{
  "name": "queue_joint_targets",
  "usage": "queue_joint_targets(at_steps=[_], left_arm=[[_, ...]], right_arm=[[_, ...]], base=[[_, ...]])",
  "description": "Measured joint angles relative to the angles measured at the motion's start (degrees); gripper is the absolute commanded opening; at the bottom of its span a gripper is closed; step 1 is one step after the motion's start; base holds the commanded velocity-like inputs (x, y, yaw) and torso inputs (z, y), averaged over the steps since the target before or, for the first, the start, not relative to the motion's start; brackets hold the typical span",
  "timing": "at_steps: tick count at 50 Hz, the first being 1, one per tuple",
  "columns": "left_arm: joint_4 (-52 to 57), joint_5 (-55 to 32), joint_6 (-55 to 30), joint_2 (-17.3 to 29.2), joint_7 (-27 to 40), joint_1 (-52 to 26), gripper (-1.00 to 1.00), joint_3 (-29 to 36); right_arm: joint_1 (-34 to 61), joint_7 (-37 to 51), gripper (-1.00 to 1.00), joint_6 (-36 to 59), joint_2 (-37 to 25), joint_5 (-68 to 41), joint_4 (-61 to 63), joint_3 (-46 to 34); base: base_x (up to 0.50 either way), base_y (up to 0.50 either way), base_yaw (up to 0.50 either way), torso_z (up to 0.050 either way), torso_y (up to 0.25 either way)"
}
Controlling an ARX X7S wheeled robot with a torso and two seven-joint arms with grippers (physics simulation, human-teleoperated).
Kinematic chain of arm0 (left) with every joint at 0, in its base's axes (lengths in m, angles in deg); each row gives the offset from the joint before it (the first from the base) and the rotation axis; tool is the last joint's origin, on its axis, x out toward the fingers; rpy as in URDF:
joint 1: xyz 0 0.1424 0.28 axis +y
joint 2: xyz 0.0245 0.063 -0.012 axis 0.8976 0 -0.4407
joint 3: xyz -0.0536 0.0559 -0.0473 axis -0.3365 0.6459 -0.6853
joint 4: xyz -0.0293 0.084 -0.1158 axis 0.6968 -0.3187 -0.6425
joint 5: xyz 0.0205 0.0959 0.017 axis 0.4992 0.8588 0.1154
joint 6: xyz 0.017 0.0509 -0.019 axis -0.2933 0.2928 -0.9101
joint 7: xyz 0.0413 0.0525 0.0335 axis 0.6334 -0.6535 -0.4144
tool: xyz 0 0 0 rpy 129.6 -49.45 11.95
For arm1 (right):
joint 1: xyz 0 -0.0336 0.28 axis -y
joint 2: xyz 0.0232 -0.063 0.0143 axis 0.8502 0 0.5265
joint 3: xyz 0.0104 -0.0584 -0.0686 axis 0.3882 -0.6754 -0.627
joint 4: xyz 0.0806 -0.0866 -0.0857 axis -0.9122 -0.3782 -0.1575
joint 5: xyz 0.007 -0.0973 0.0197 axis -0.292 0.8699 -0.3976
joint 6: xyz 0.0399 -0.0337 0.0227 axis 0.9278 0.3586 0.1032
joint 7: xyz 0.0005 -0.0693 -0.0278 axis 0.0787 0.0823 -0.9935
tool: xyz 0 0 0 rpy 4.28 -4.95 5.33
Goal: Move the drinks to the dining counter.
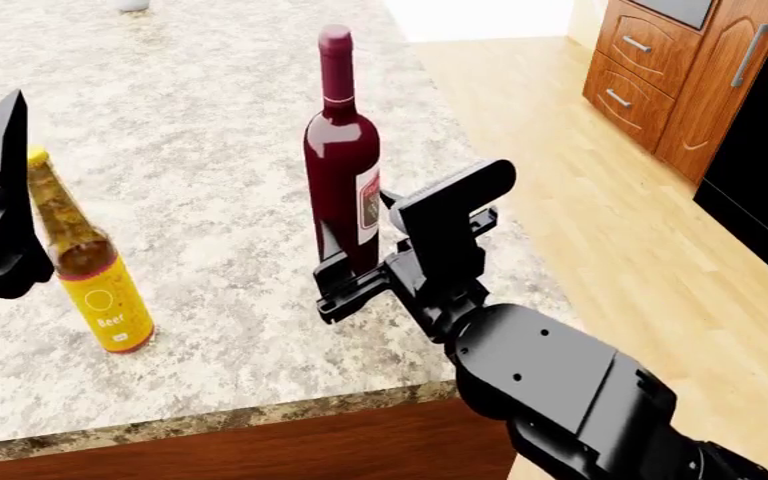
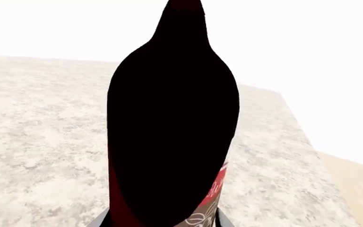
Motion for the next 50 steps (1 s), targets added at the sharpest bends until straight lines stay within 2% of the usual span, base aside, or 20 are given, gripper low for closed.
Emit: queue_joint_targets(at_steps=[9,10,37,50], left_arm=[[0.0,0.1,0.0,-0.1,-0.1,-0.3,1.0,0.4],[0.1,0.1,0.0,-0.1,-0.1,-0.3,1.0,0.4],[0.4,0.1,0.2,-0.1,0.0,-0.1,1.0,0.4],[0.3,0.0,0.3,0.0,-0.1,0.1,1.0,0.1]], right_arm=[[-0.3,-0.4,-1.0,-0.6,0.2,0.5,-0.5,0.0],[-0.2,-0.2,1.0,-0.5,0.2,0.5,-0.4,0.0],[0.3,1.1,1.0,2.0,-1.9,-0.6,3.8,0.9],[1.9,5.4,1.0,6.3,-4.9,-5.0,12.5,3.3]], base=[[0.0,0.0,0.0,0.0,0.0],[0.0,0.0,0.0,0.0,0.0],[0.0,0.0,0.0,0.0,0.0],[0.0,0.0,0.0,0.0,0.0]])
